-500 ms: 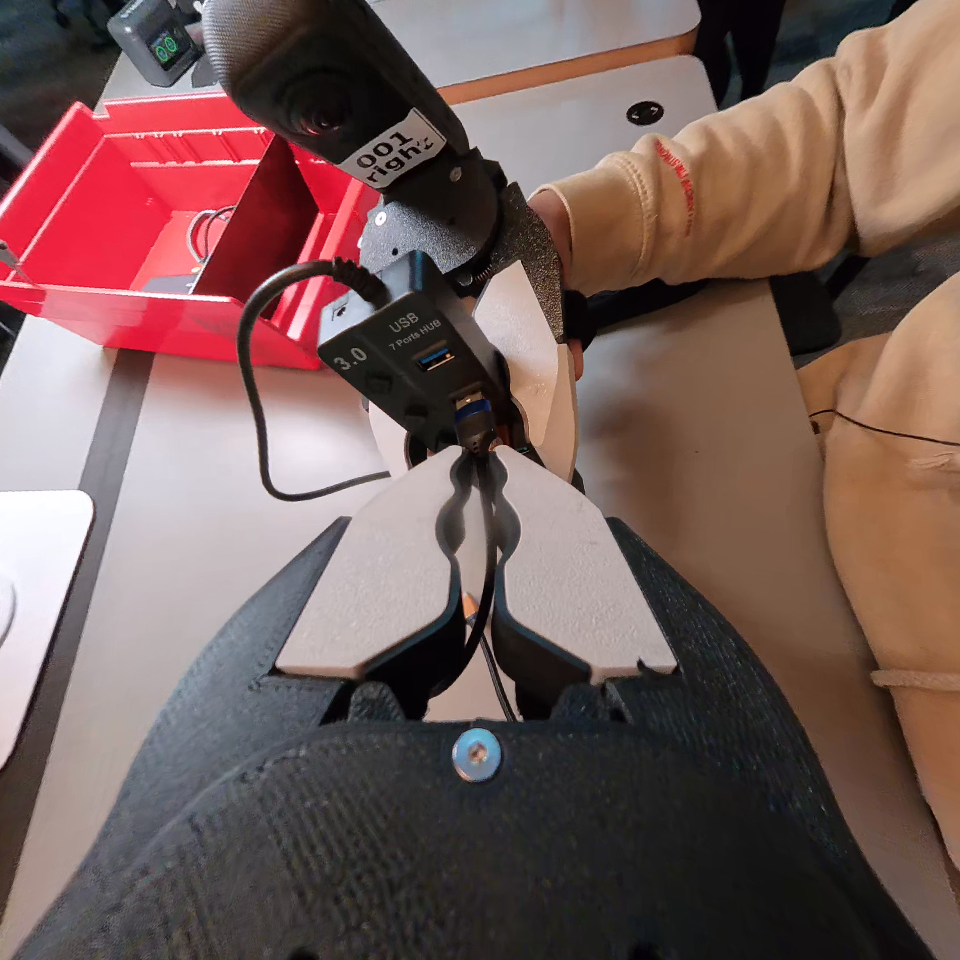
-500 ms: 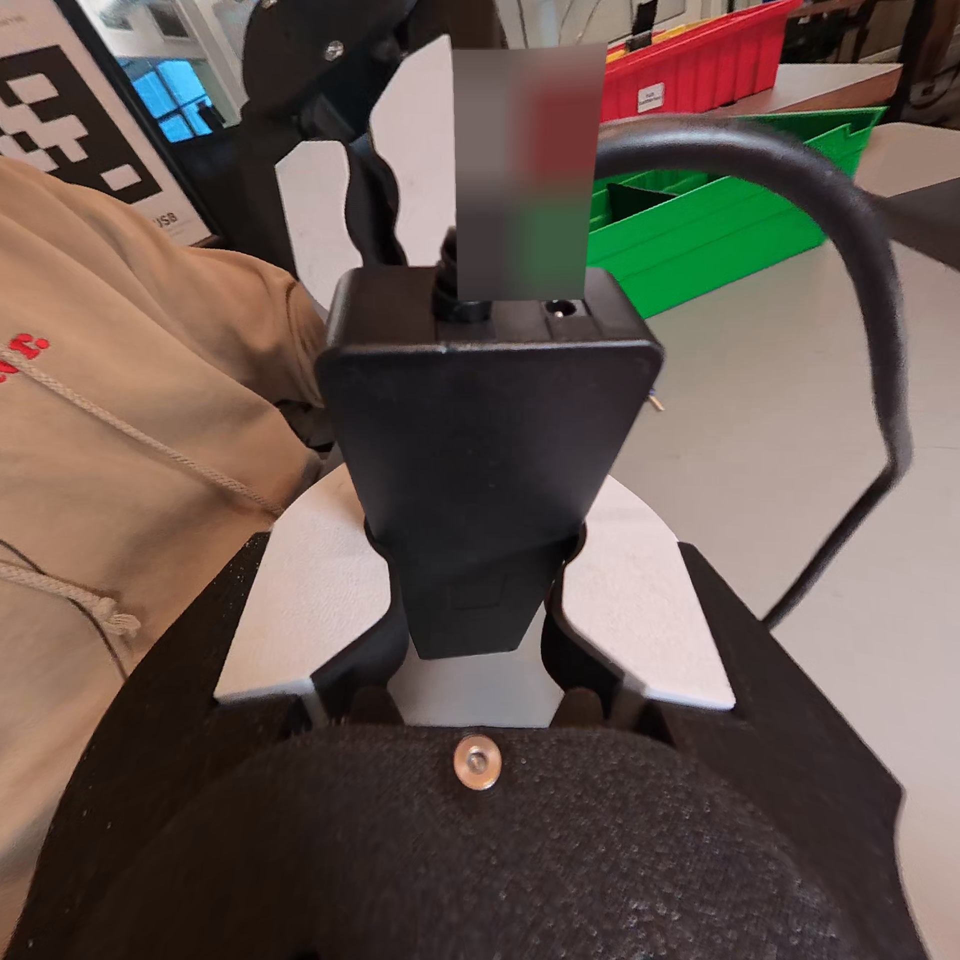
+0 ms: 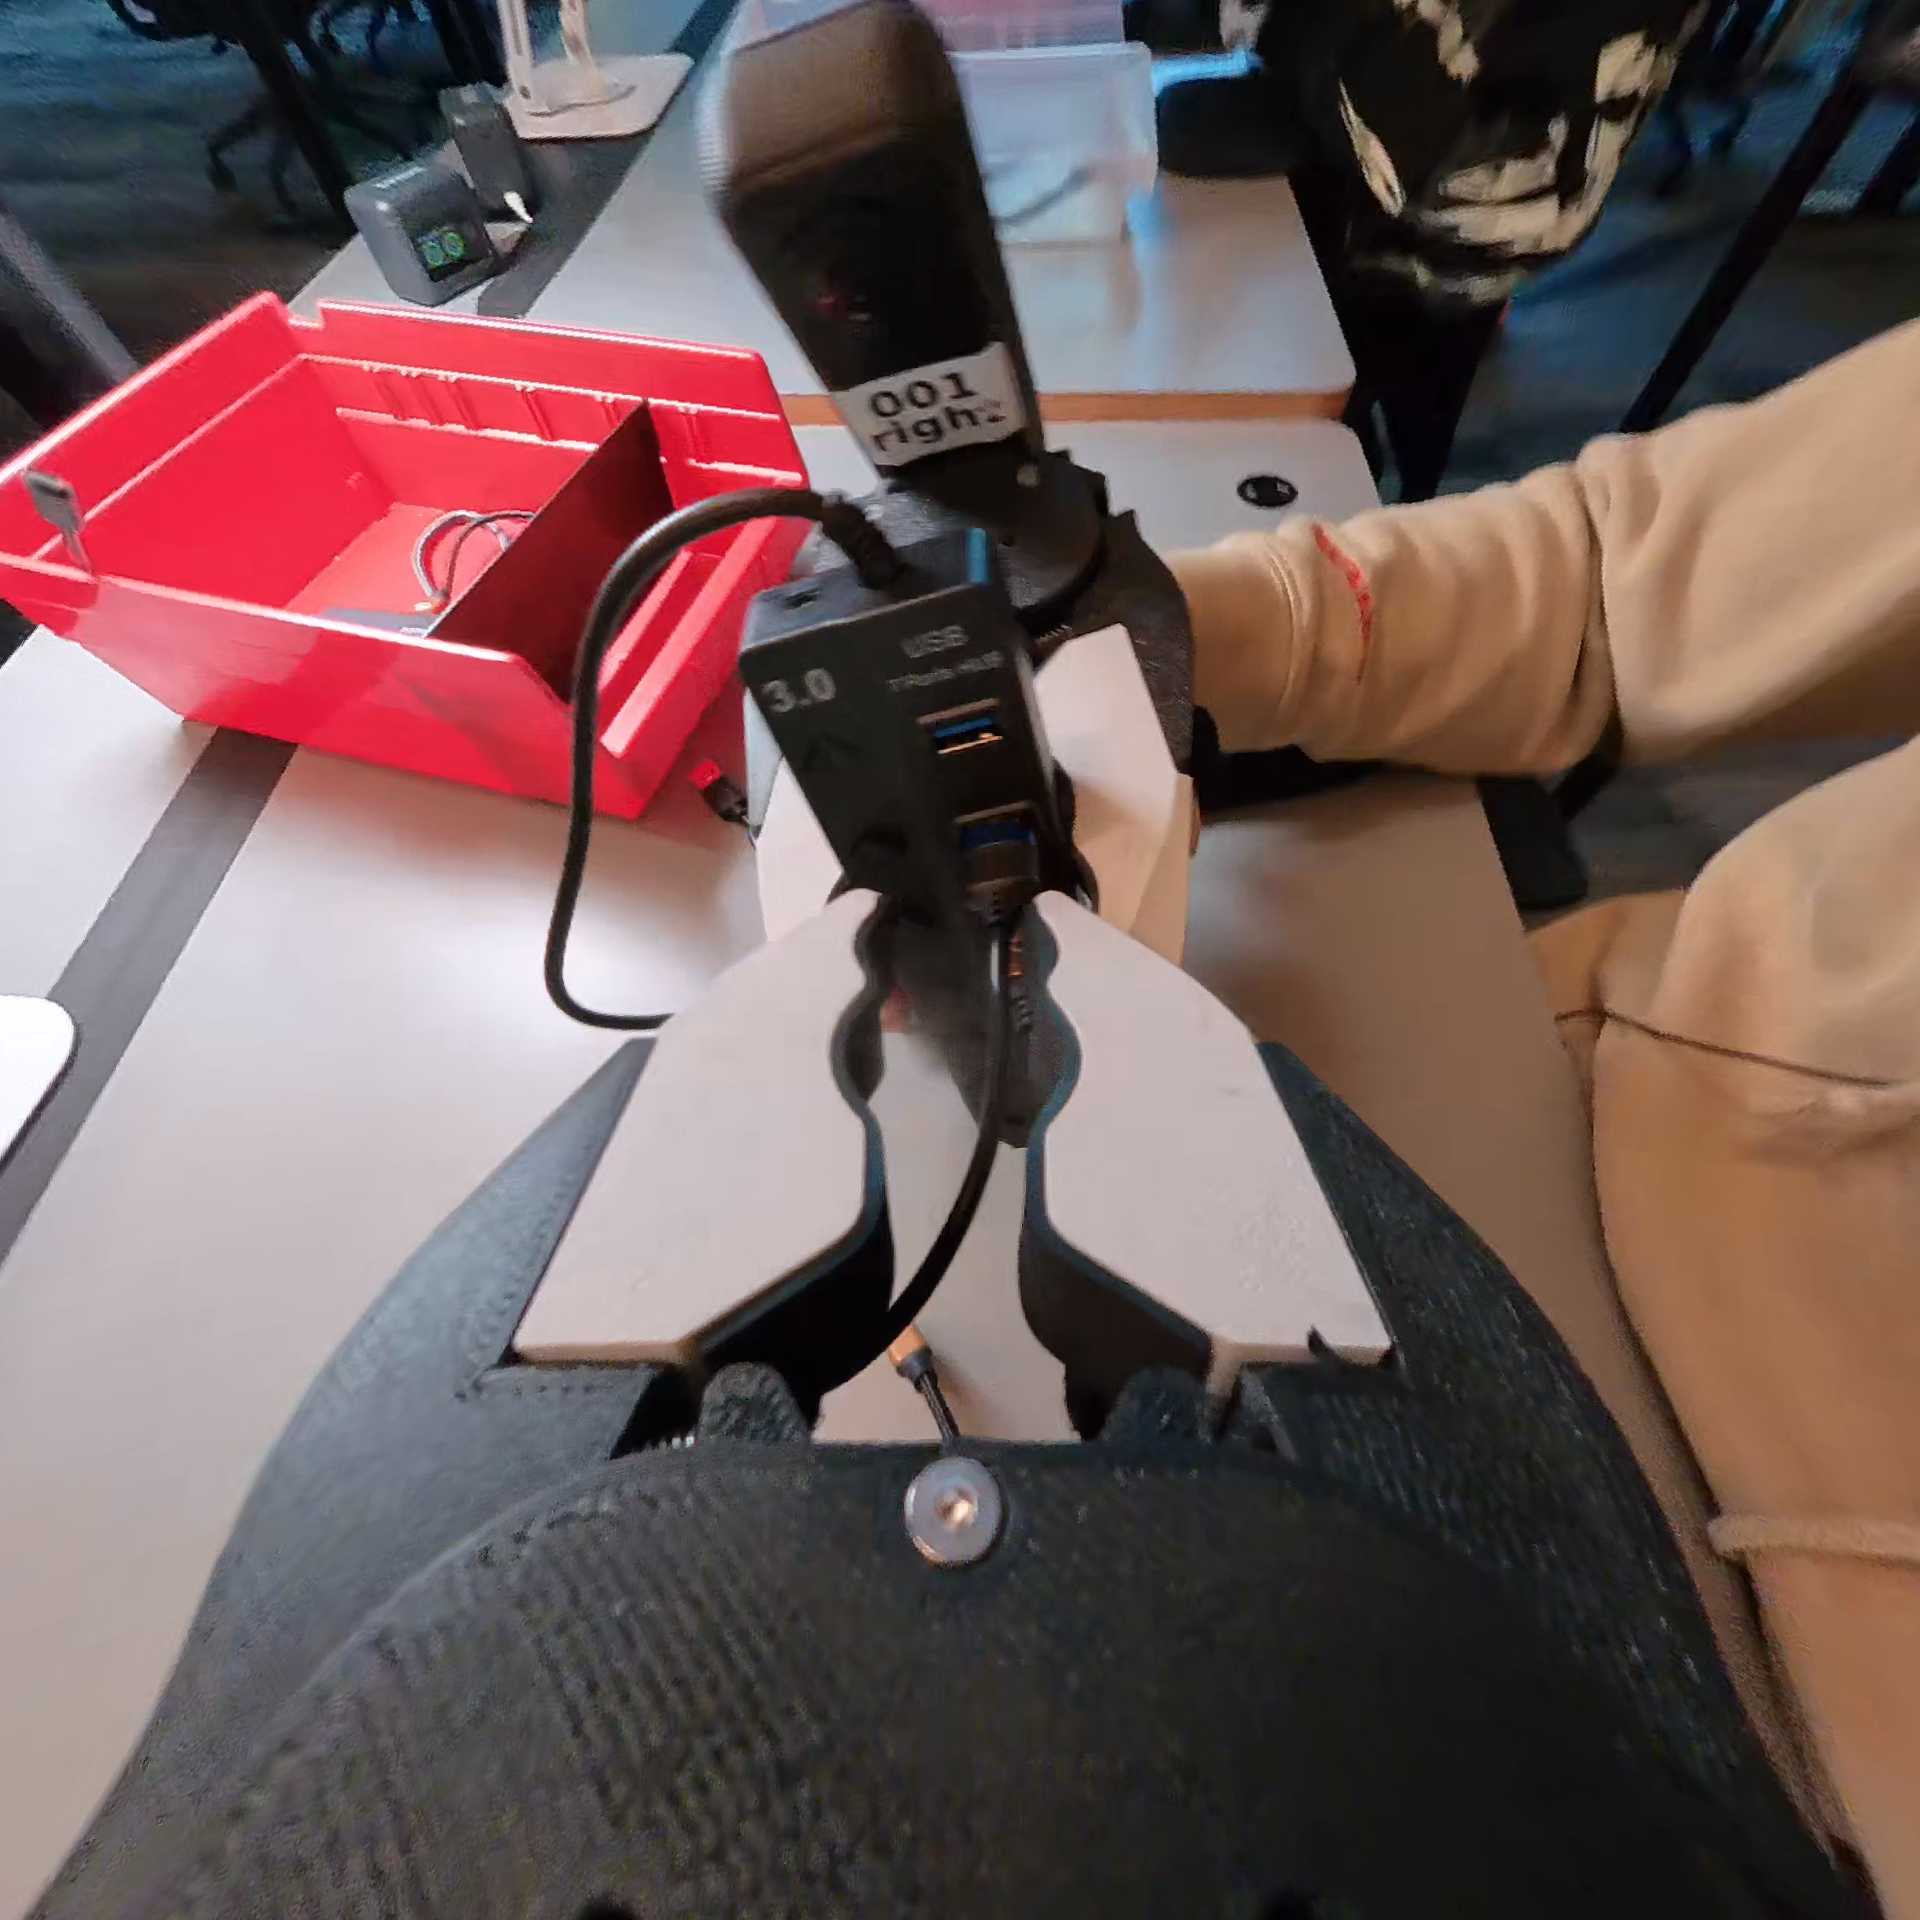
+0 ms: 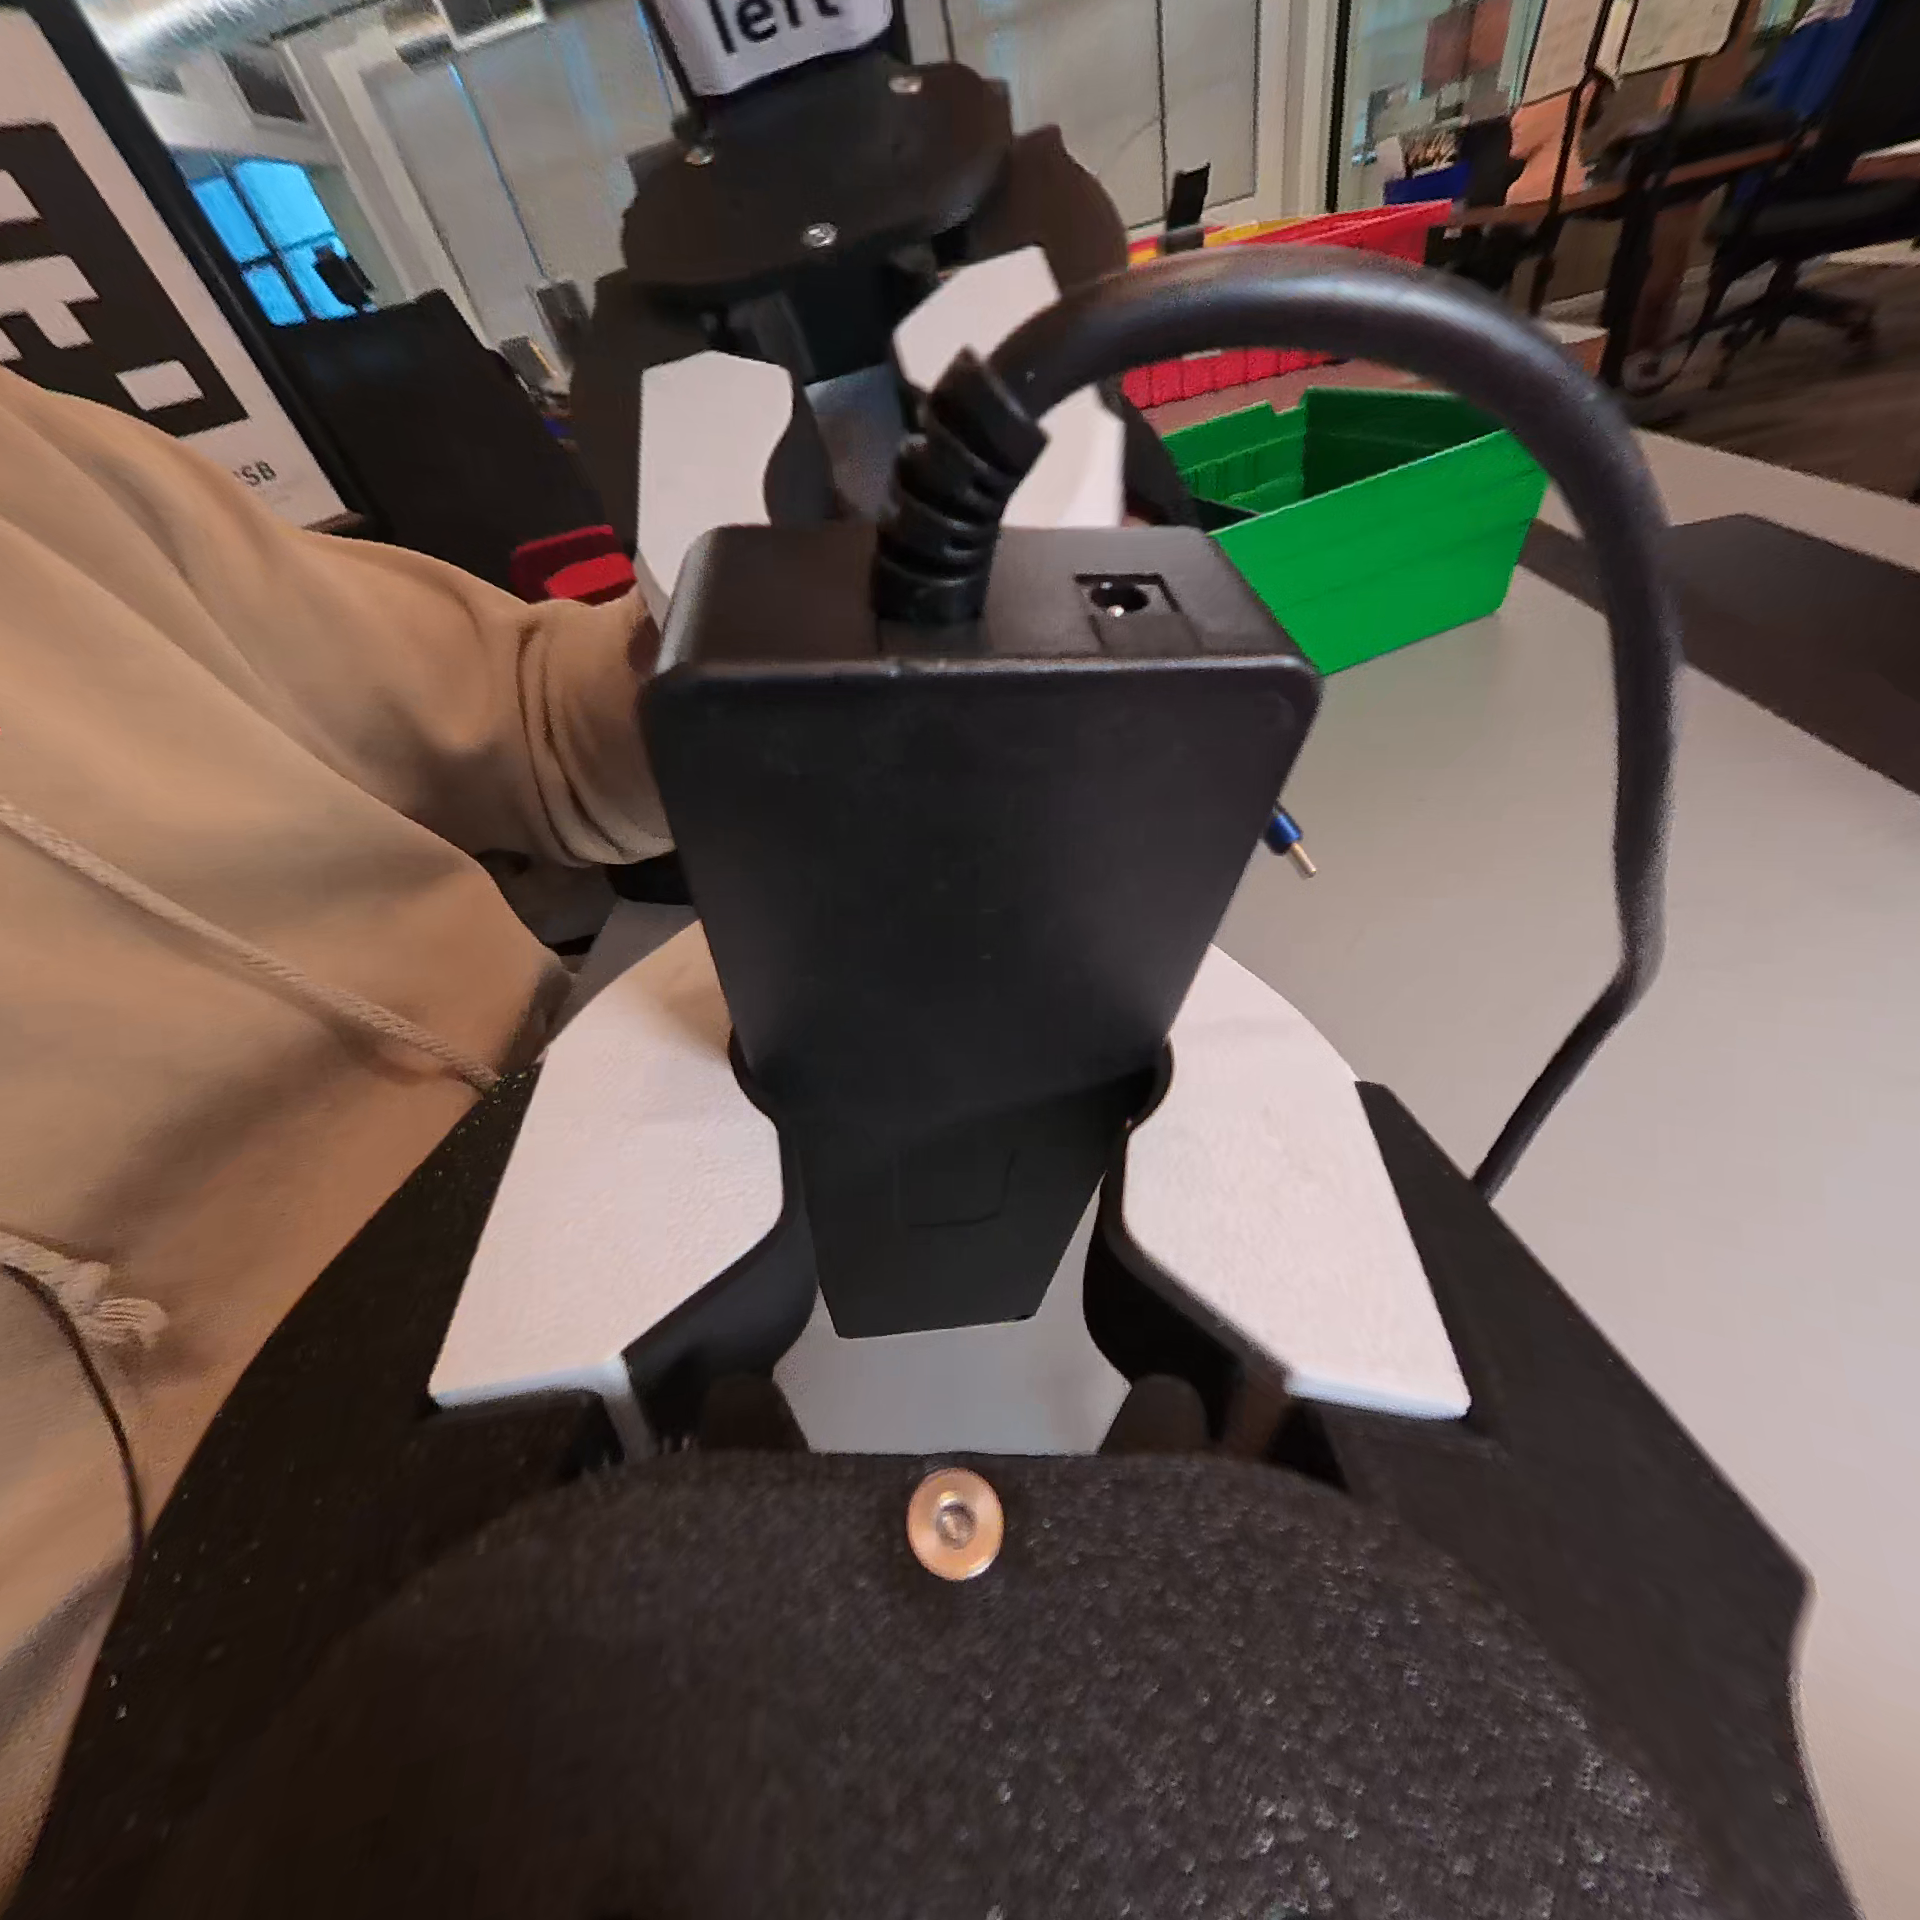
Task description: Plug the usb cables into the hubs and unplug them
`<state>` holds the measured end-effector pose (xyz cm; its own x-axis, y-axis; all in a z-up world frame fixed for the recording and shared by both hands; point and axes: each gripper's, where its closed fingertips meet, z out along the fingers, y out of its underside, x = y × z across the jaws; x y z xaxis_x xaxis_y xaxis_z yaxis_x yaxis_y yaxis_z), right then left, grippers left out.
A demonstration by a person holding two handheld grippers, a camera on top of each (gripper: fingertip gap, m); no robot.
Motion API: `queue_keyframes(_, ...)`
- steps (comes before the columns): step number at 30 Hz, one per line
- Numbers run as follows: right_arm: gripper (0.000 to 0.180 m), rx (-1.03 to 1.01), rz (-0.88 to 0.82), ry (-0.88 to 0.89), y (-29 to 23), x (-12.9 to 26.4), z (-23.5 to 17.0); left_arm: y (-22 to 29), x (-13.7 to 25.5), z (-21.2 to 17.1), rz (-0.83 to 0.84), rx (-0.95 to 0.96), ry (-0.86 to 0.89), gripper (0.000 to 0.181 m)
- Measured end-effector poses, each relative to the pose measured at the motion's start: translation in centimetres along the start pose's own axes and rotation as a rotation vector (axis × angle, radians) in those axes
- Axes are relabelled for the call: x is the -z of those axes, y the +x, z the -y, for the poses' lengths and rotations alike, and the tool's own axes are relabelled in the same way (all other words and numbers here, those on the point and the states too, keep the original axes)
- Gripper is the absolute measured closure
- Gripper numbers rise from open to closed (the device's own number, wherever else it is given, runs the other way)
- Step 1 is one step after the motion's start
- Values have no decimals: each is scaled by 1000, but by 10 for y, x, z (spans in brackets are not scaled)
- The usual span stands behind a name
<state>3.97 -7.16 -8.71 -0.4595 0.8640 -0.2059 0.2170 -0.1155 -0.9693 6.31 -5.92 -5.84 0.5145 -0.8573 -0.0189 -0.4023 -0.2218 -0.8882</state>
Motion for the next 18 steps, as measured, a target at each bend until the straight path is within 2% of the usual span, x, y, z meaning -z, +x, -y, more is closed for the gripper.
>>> queue_keyframes(5,115,60,-62,-54,3,-4,-5,5,2,5,-76,85,50,130)
queue_keyframes(7,115,66,-66,-67,3,-9,-9,12,5,12,-125,106,79,128)
queue_keyframes(10,115,96,-41,-107,-5,-19,-16,8,-2,8,-82,89,60,119)
queue_keyframes(14,115,79,7,-135,-13,-28,-25,12,-10,2,-97,92,1,127)
queue_keyframes(18,108,59,-203,-41,19,-14,-2,-14,-2,4,27,176,16,128)
